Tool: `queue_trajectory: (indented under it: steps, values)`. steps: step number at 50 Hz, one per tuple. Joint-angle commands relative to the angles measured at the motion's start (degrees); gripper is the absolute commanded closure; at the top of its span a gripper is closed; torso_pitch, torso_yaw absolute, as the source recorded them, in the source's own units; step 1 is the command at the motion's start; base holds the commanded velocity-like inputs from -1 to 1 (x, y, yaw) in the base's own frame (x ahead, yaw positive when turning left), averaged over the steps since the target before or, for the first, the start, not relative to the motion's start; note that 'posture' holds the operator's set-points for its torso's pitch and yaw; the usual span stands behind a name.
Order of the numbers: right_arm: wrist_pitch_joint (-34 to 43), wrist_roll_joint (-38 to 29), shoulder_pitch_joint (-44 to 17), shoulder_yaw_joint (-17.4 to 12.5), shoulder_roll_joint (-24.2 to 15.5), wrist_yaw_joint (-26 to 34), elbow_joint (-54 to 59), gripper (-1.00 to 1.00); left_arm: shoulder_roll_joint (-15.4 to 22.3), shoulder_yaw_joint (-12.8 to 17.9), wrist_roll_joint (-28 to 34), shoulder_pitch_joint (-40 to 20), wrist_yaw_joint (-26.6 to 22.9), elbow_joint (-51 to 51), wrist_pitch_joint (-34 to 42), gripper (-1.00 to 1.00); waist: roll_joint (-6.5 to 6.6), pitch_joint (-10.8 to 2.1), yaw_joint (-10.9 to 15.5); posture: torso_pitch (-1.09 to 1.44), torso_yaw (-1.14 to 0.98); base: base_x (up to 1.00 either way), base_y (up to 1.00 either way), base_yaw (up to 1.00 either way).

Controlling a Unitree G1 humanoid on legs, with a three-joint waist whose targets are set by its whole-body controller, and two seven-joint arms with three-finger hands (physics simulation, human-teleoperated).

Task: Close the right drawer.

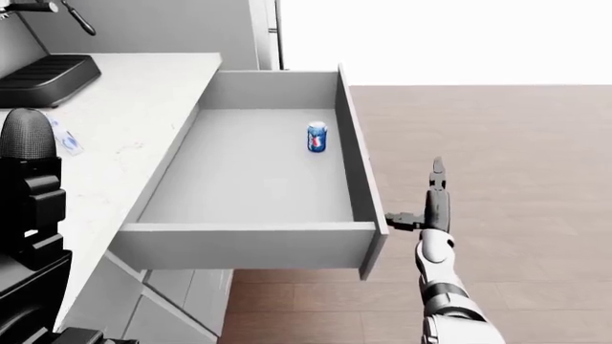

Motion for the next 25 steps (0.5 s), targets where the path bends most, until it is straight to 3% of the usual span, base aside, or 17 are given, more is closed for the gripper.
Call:
queue_trajectory:
  steps: [1,4,25]
  values:
    - [-2.4,-0.5,-1.8,0.4,-0.1,2.9,-2.1,-1.0,0.3,0.4,0.0,-0.4,0.3,-1.8,-0.9,-1.0,-0.2,-0.97,0.1,0.0,0.0,0.0,0.0,0.0]
    - [-2.2,-0.7,-1.9,1.0,0.9,6.7,-2.0,-1.0,0.4,0.3,0.0,-0.5,0.4,-1.8,-0.9,-1.0,-0.17,-1.03,0.1,0.0,0.0,0.0,0.0,0.0]
    - [-3.2,-1.9,-1.3,1.9,3.1,11.4,-2.2,-1.0,0.9,0.4,-0.1,-0.5,0.8,-1.8,-1.0,-1.0,-0.14,-1.28,-0.2,0.0,0.0,0.0,0.0,0.0]
